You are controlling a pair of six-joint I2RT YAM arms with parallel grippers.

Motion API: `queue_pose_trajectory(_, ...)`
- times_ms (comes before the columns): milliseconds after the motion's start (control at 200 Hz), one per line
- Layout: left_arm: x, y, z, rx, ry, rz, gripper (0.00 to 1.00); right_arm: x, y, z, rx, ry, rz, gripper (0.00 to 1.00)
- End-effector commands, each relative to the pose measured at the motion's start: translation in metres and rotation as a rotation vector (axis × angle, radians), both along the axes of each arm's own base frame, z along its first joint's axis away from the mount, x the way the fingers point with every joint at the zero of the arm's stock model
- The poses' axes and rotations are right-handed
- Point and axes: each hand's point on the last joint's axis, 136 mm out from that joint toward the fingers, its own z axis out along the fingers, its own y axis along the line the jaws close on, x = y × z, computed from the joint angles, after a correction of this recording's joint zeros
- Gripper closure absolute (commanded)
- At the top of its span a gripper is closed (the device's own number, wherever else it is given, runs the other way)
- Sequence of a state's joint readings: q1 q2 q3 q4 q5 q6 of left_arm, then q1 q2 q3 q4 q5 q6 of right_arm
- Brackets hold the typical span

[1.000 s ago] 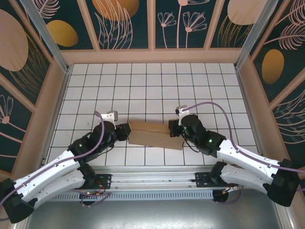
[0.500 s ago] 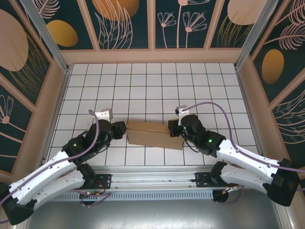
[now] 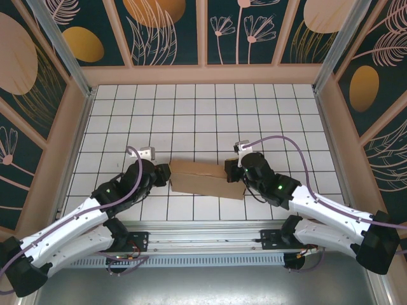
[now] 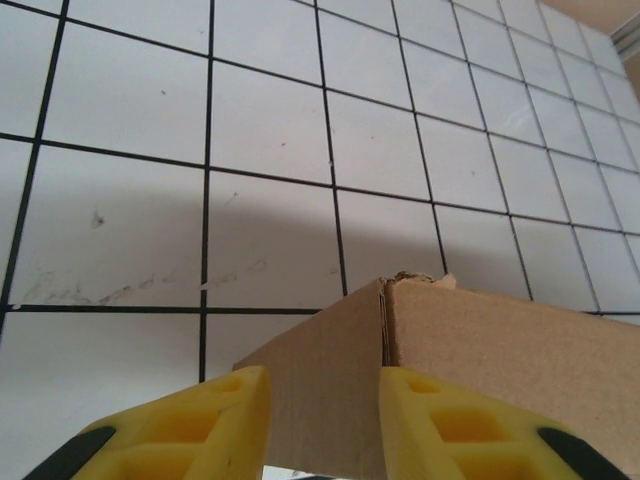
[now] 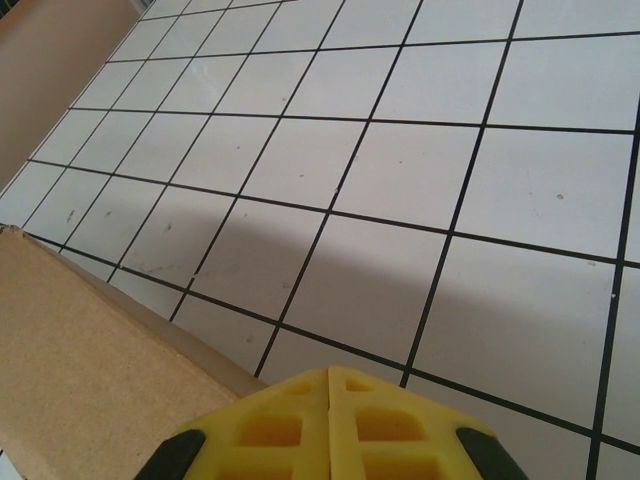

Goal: Fold the paper box

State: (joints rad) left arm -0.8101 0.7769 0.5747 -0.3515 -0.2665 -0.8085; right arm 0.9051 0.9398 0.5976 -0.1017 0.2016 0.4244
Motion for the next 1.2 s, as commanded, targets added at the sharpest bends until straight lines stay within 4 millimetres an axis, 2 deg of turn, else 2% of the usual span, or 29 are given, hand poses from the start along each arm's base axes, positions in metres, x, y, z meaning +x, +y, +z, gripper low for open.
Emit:
queue_pose_trajectory(0, -0.008, -0.001, -0.022, -0.021, 0.052, -0.017, 0.67, -0.004, -0.008, -0.02, -0.08, 0.035, -0.012, 0.93)
queue_pose_trajectory(155, -0.016, 0.001, -0.038, -0.034, 0.091, -0.014, 0.69, -0.003, -0.009, -0.022, -0.082, 0.036, -0.016, 0.93)
queue_pose_trajectory(275, -0.017, 0.006, -0.044, -0.019, 0.101, 0.005, 0.7, -0.002, -0.007, -0.016, -0.066, 0.029, -0.016, 0.92)
queue_pose_trajectory(345, -0.015, 0.008, -0.04, -0.008, 0.089, 0.014, 0.69, -0.002, -0.005, -0.008, -0.049, 0.017, -0.012, 0.9)
queue_pose_trajectory(500, -0.009, 0.008, -0.024, 0.009, 0.054, 0.015, 0.68, 0.0, -0.005, 0.025, 0.007, -0.036, -0.016, 0.74)
queue_pose_trajectory(631, -0.006, 0.005, -0.018, 0.019, 0.047, 0.002, 0.68, 0.002, -0.015, 0.048, 0.046, -0.073, -0.046, 0.64)
queue_pose_trajectory(756, -0.005, 0.004, -0.011, 0.016, 0.034, 0.002, 0.66, 0.003, -0.027, 0.059, 0.085, -0.089, -0.075, 0.58)
queue_pose_trajectory(901, -0.003, 0.005, 0.006, 0.004, -0.002, 0.007, 0.65, 0.004, -0.046, 0.055, 0.094, -0.06, -0.137, 0.58)
queue_pose_trajectory(1026, -0.001, 0.008, 0.016, 0.017, -0.021, 0.01, 0.59, 0.0, -0.066, 0.046, 0.102, -0.012, -0.211, 0.57)
queue_pose_trajectory(1191, 0.002, 0.007, 0.024, 0.02, -0.045, 0.007, 0.54, -0.013, -0.076, 0.038, 0.12, 0.025, -0.215, 0.55)
